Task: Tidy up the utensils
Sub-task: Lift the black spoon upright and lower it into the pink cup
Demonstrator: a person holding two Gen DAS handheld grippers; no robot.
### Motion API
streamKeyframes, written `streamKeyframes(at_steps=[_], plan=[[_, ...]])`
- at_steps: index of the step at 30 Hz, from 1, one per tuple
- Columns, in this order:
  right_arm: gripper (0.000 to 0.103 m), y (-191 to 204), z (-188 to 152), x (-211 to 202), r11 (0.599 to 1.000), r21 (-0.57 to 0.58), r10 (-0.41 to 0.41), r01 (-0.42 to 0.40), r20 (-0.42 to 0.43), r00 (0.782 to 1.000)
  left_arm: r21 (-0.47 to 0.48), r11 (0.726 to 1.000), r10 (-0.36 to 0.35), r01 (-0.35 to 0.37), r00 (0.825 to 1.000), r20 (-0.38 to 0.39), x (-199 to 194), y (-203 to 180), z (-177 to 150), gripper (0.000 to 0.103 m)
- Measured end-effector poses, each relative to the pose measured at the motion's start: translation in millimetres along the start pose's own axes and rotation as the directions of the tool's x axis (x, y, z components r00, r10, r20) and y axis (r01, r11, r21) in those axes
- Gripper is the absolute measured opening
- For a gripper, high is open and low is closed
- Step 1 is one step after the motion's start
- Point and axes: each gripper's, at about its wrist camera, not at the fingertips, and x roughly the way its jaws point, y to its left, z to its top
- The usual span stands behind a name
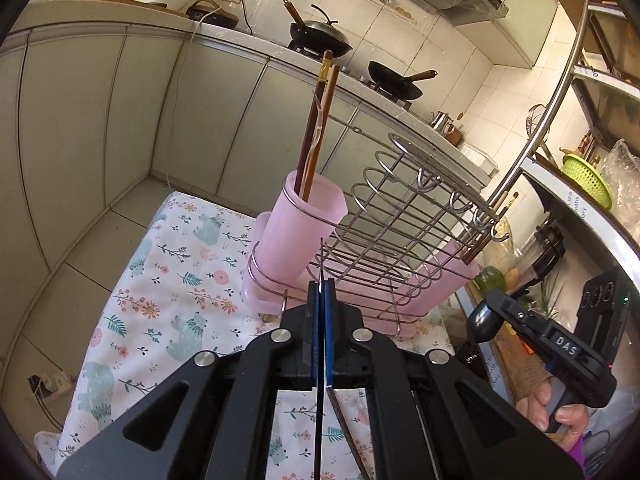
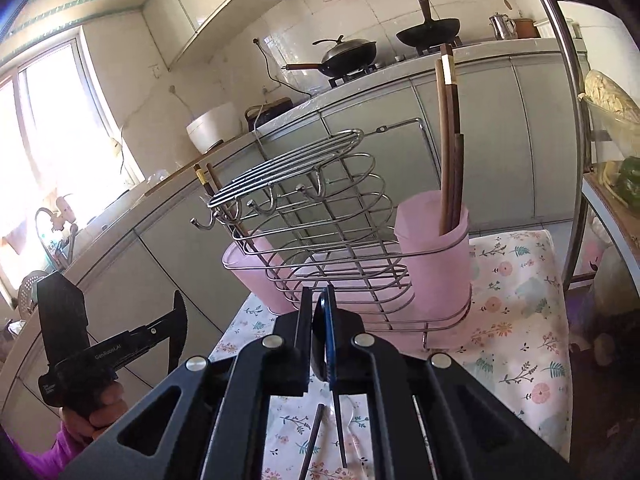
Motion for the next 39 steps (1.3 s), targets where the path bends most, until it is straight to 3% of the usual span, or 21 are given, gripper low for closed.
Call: streamKeyframes(at_steps=[4, 17, 39], plan=[[0.005, 3, -6, 2, 1.000, -0.014, -0.007, 0.007, 0.000, 1.000, 0.057, 0.994, 0.098, -0.098, 0.995, 0.003, 7, -11, -5, 0.001], [0.005, 12, -9, -1, 0.998, -0.043, -0.042, 0.042, 0.005, 0.999, 0.120, 0.965, 0.234, -0.235, 0.972, 0.025, 12, -21, -13, 0.001], [0.005, 23, 0, -13, 0.993, -0.085, -0.072, 0.076, 0.048, 0.996, 0.115, 0.955, 0.265, -0.273, 0.961, 0.079, 4, -24, 2, 0.001]])
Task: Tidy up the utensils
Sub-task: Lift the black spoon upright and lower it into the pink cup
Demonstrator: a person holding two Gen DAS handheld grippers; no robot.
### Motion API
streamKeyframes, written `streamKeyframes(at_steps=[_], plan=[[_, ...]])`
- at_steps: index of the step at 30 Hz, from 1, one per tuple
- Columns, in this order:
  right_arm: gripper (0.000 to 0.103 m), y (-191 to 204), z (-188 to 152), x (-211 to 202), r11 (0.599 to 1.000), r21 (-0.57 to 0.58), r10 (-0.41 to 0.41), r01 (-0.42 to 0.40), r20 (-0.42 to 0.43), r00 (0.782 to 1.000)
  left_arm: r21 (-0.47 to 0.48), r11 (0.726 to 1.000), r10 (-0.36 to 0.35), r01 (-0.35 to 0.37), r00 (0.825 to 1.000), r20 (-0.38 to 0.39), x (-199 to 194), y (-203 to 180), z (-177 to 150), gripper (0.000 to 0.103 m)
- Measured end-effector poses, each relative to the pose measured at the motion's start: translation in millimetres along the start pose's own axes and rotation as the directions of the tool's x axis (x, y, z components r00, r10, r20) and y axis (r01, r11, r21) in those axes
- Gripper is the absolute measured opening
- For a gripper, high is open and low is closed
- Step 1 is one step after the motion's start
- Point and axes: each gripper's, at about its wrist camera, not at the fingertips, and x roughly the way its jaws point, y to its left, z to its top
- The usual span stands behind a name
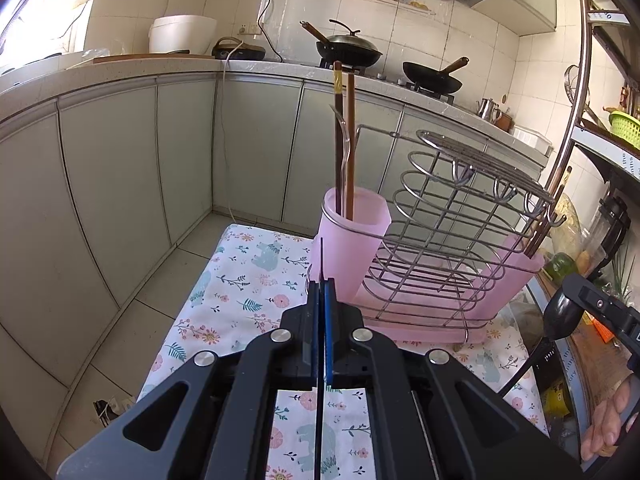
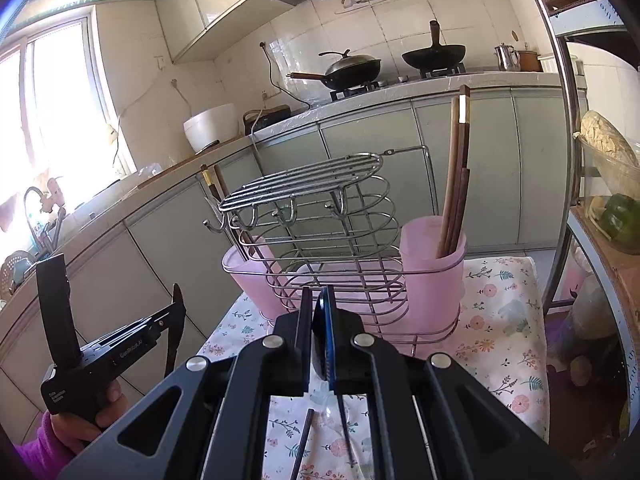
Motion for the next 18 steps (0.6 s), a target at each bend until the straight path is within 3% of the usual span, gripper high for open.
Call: streamKeyframes(at_steps=[12, 18], plan=[[0.005, -7, 39, -31, 1.000, 0.010, 0.015, -0.016, 0.109, 0.994, -0.020, 0.999, -0.029, 0.030, 0.998, 0.049, -8, 2, 7, 0.001], [0.005, -5, 78, -58, 0.999, -0.006, 0.040, -0.040, 0.211, 0.977, -0.016, 0.999, -0.038, 0.039, 0.998, 0.044, -5, 0, 5, 0.001]])
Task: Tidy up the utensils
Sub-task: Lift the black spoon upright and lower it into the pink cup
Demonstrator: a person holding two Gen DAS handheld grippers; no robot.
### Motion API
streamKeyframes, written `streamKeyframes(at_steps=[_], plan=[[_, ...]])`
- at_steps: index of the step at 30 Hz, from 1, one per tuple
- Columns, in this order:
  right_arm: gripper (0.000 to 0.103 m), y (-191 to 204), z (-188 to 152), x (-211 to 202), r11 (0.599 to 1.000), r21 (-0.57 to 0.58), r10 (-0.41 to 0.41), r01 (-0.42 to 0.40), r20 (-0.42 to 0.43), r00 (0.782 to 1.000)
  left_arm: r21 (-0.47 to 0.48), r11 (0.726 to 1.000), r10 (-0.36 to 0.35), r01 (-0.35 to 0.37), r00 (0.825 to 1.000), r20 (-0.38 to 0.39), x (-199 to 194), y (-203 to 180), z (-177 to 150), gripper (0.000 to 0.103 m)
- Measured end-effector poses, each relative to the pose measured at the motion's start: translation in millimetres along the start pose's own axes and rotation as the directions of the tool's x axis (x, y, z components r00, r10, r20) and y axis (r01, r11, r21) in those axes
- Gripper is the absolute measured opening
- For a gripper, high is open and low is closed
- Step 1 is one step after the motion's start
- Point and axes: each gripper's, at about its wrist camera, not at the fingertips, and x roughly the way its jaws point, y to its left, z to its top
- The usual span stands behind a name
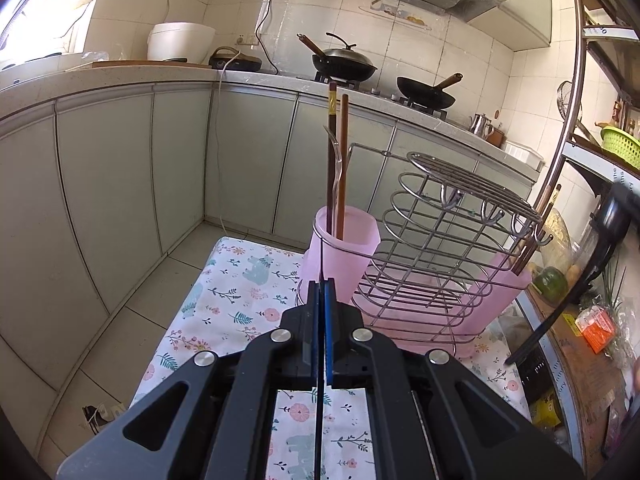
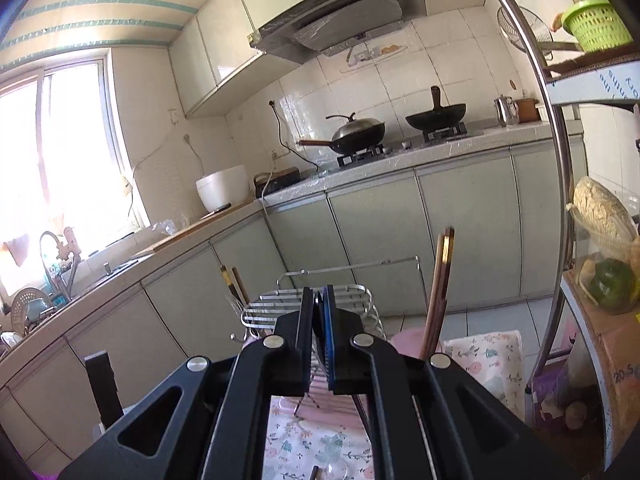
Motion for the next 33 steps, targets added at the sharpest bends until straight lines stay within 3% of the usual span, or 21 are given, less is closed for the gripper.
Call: streamKeyframes(at_steps=[11, 16, 19, 22, 28, 33], plan=[[0.005, 15, 51, -12, 0.996, -0.086, -0.016, 0.033, 0.192, 0.981, -0.016, 1.000, -0.018, 0.019, 0.999, 0.046, -1, 1, 6, 0.001], [0.005, 7, 48, 9, 0.993, -0.097, -0.049, 0.067, 0.179, 0.983, -0.030, 0.998, -0.053, 0.057, 0.993, 0.103, -2, 2, 16, 0.001], [0.005, -6, 40, 26, 0.995, -0.069, -0.065, 0.074, 0.127, 0.990, -0.044, 0.995, -0.084, 0.091, 0.986, 0.142, -4, 2, 26, 0.001], [0.005, -21, 29, 39, 0.997, -0.033, -0.074, 0.076, 0.072, 0.995, -0.064, 0.990, -0.111, 0.128, 0.970, 0.218, -9, 1, 42, 0.001], [0.005, -41, 6, 53, 0.998, 0.018, -0.064, 0.063, 0.013, 0.998, -0.090, 0.976, -0.145, 0.199, 0.900, 0.410, -16, -5, 79, 0.001], [0.005, -57, -9, 59, 0.998, 0.054, -0.036, 0.037, -0.019, 0.999, -0.083, 0.982, -0.104, 0.170, 0.854, 0.510, 1, -19, 95, 0.001]])
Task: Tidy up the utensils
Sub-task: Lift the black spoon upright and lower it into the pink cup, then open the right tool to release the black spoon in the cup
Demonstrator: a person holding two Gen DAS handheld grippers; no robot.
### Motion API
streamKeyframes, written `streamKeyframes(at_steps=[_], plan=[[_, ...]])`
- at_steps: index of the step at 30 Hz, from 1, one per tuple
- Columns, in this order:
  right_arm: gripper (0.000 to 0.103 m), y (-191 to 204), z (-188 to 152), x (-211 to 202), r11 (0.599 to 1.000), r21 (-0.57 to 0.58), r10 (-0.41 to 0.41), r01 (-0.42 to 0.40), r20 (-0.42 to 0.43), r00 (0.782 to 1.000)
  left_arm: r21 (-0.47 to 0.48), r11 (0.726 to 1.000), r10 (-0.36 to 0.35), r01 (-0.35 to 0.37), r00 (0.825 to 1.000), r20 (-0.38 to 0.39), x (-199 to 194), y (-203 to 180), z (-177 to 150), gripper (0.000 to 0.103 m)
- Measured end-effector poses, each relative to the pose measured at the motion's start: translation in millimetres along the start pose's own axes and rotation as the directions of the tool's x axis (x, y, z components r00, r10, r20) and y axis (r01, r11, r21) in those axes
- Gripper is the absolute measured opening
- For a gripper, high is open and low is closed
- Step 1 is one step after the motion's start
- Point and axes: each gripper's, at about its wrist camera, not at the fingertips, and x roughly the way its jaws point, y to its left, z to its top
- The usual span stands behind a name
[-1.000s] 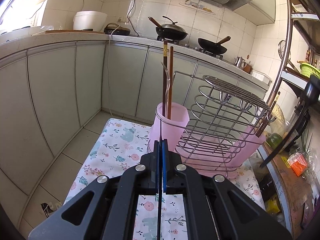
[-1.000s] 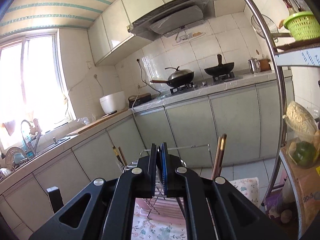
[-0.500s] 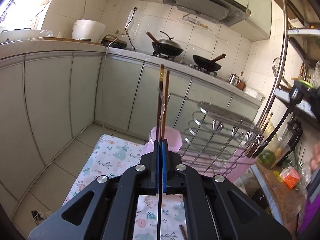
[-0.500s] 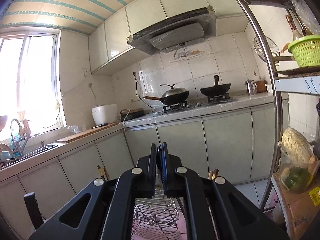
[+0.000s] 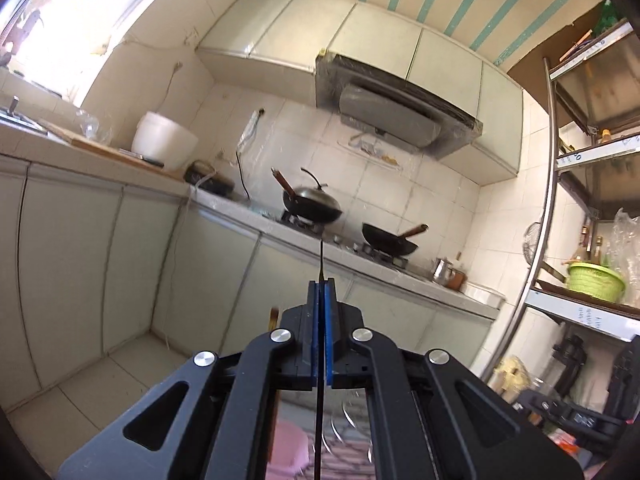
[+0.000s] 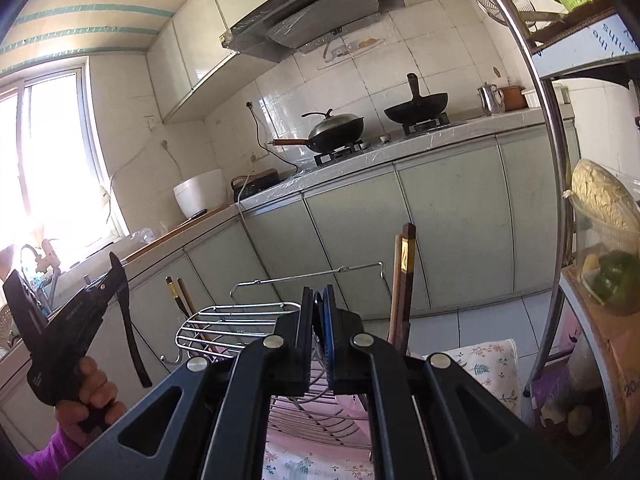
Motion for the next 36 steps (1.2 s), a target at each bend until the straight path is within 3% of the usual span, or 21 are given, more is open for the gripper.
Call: streamKeyframes(at_steps=[7, 18, 27, 32, 34, 36], plan=[[0.005, -18, -12, 4, 0.999, 0.025, 0.030, -0.030, -0.018, 0.999, 0.062, 0.992, 0.105, -0.110, 0.991, 0.081, 33, -3, -27, 0.001], [0.005, -22, -19, 9, 0.999, 0.035, 0.039, -0.039, -0.021, 0.999, 0.082, 0.982, 0.164, -0.170, 0.983, 0.080, 51, 7, -65, 0.001], [0.005, -15, -20, 5, 0.999, 0.027, 0.023, -0.022, -0.036, 0.999, 0.083, 0.990, 0.117, -0.110, 0.990, -0.084, 35, 17, -77, 0.001], [0.006, -11, -22, 5, 1.000, 0.023, 0.001, 0.000, -0.067, 0.998, 0.106, 0.992, 0.085, -0.065, 0.976, -0.202, 29, 19, -84, 0.001], [0.009, -9, -24, 6, 1.000, 0.022, -0.009, 0.011, -0.090, 0.996, 0.120, 0.991, 0.081, -0.052, 0.965, -0.251, 30, 20, -88, 0.002], [0.027, -8, -26, 5, 1.000, 0.021, -0.020, 0.023, -0.108, 0.994, 0.135, 0.990, 0.082, -0.043, 0.952, -0.294, 31, 20, -90, 0.004]])
